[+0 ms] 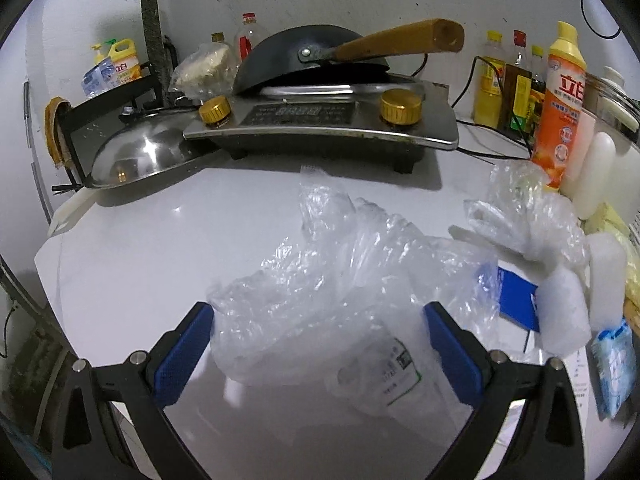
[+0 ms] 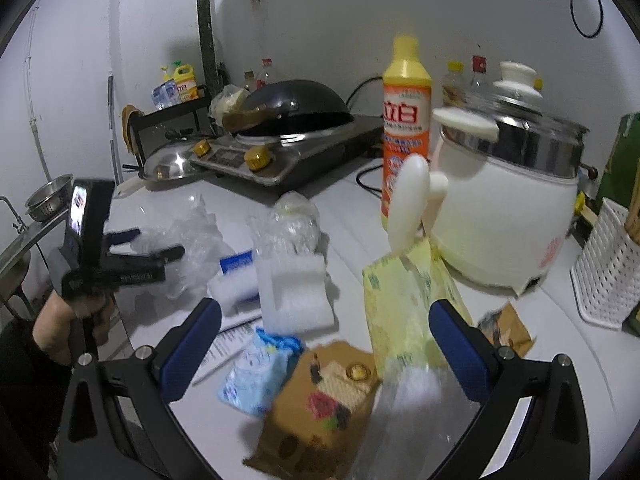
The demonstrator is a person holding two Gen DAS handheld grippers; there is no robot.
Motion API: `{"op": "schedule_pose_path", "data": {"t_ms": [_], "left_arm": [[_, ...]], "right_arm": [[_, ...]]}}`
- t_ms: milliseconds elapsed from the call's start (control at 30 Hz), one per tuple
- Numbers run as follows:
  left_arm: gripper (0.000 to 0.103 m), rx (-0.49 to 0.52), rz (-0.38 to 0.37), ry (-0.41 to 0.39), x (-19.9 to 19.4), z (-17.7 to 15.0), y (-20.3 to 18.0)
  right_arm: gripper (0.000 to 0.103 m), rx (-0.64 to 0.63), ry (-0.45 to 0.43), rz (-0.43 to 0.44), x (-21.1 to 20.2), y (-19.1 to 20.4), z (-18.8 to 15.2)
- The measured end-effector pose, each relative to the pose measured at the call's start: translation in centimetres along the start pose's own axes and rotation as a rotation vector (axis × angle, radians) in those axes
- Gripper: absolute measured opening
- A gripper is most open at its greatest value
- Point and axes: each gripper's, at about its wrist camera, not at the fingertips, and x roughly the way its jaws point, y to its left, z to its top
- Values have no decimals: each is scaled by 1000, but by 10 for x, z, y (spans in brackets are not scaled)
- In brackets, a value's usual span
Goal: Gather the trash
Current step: 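Grasp the crumpled clear plastic bag with the left gripper while the right gripper grasps another clear bag, then lift both held clear plastic bags off the counter toward the floor bin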
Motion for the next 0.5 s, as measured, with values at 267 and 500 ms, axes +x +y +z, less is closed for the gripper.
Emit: {"op": "schedule_pose_path", "data": {"t_ms": [267, 500], "left_arm": [[48, 19, -8, 1, -2, -5, 1], [24, -57, -52, -46, -17, -6, 20]], "right_arm": [[103, -5, -6, 12, 23, 11, 20], [103, -56, 40, 53, 50, 23, 29]]}}
